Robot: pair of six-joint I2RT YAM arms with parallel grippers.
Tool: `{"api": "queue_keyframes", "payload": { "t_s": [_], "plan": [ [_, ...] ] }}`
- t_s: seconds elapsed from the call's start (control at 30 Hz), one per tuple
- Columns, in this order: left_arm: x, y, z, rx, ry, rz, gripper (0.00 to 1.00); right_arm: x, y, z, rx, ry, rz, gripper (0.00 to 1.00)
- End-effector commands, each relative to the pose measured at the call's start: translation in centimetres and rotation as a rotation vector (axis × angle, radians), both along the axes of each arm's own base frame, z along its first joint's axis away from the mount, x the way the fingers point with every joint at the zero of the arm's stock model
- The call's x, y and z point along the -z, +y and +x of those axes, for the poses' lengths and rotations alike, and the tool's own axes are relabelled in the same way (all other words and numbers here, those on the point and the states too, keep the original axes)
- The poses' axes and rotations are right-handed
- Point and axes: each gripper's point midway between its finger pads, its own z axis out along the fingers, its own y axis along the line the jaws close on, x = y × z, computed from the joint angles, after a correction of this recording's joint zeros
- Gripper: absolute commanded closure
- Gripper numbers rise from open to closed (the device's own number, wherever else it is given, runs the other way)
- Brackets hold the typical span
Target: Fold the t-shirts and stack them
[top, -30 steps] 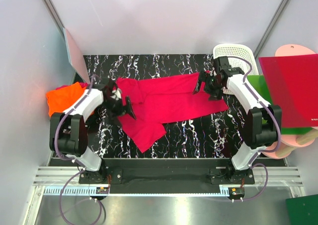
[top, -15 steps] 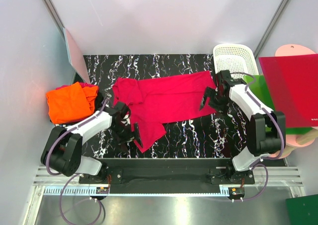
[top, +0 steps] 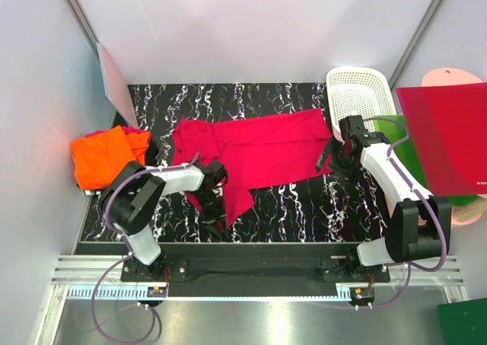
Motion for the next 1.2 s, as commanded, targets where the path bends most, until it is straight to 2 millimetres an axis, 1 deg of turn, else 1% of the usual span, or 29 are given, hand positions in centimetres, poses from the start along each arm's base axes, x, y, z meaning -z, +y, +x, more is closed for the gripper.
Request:
{"api": "queue_keyframes", "payload": {
  "t_s": [0.0, 0.03, 0.1, 0.13, 0.2, 0.23, 0.27, 0.33, 0.37, 0.4, 0.43, 0.5, 0.57, 0.67, 0.7, 0.8, 0.83, 0.9, 0.93, 1.03, 1.1, 1.17],
  "plan": [
    [2.7, -0.9, 4.1, 0.043, -0.181, 0.011, 0.93, 0.9, -1.8, -0.2, 0.070, -0.001, -0.079, 0.07],
    [2.8, -0.6, 4.0, 0.042, -0.175, 0.023, 1.00, 1.3, -2.0, -0.3, 0.072, 0.006, -0.089, 0.07],
    [2.9, 0.0, 4.0, 0.035, -0.172, 0.044, 1.00, 1.9, -2.4, -0.6, 0.077, 0.023, -0.113, 0.07],
    [2.9, 0.7, 3.7, 0.023, -0.158, 0.063, 1.00, 2.0, -2.5, -0.6, 0.078, 0.027, -0.118, 0.07],
    [2.5, 1.8, 4.0, 0.005, -0.184, 0.089, 1.00, 2.4, -2.9, -0.6, 0.089, 0.031, -0.139, 0.07],
    [2.4, 2.7, 3.8, -0.010, -0.177, 0.109, 1.00, 2.4, -2.9, -0.3, 0.092, 0.025, -0.141, 0.07],
    [1.9, 3.3, 4.0, -0.016, -0.205, 0.119, 1.00, 2.4, -2.9, -0.1, 0.093, 0.019, -0.142, 0.07],
    [1.7, 4.2, 3.9, -0.026, -0.209, 0.124, 1.00, 2.6, -2.8, 0.3, 0.089, 0.012, -0.137, 0.07],
    [1.2, 3.9, 4.0, -0.026, -0.218, 0.099, 0.57, 2.7, -2.7, 0.5, 0.085, 0.013, -0.133, 0.06],
    [1.0, 3.8, 4.0, -0.015, -0.225, 0.087, 0.37, 2.8, -2.5, 0.7, 0.081, 0.018, -0.125, 0.06],
    [0.8, 3.7, 4.0, -0.012, -0.226, 0.079, 0.23, 2.9, -2.4, 1.0, 0.076, 0.018, -0.120, 0.06],
    [0.6, 3.8, 4.0, -0.011, -0.231, 0.081, 0.01, 3.2, -2.1, 1.3, 0.067, 0.027, -0.110, 0.06],
    [0.7, 3.7, 3.8, -0.008, -0.223, 0.077, 0.01, 3.2, -1.9, 1.7, 0.062, 0.022, -0.103, 0.06],
    [1.4, 4.1, 3.7, -0.010, -0.206, 0.106, 0.01, 3.5, -1.7, 2.0, 0.053, 0.028, -0.094, 0.06],
    [1.7, 4.2, 3.7, -0.008, -0.201, 0.116, 0.01, 3.5, -1.6, 2.1, 0.052, 0.029, -0.091, 0.06],
    [2.7, 4.4, 4.1, -0.002, -0.189, 0.147, 0.20, 3.6, -1.6, 2.3, 0.041, 0.032, -0.092, 0.06],
    [3.1, 4.3, 4.1, 0.002, -0.178, 0.151, 0.44, 3.7, -1.6, 2.2, 0.041, 0.033, -0.093, 0.06],
    [3.6, 4.1, 4.4, 0.005, -0.178, 0.151, 0.77, 3.9, -1.7, 2.1, 0.037, 0.039, -0.098, 0.06],
    [3.9, 4.0, 4.6, 0.010, -0.167, 0.158, 1.00, 4.0, -1.8, 2.0, 0.034, 0.043, -0.104, 0.06],
    [4.1, 4.0, 4.7, 0.018, -0.163, 0.163, 1.00, 4.3, -2.3, 1.7, 0.043, 0.050, -0.131, 0.06],
    [3.7, 4.8, 4.5, 0.026, -0.164, 0.193, 1.00, 4.1, -2.8, 1.5, 0.052, 0.041, -0.158, 0.06],
    [3.1, 5.7, 4.8, 0.023, -0.192, 0.226, 1.00, 4.0, -3.2, 1.4, 0.060, 0.036, -0.171, 0.06]
  ]
}}
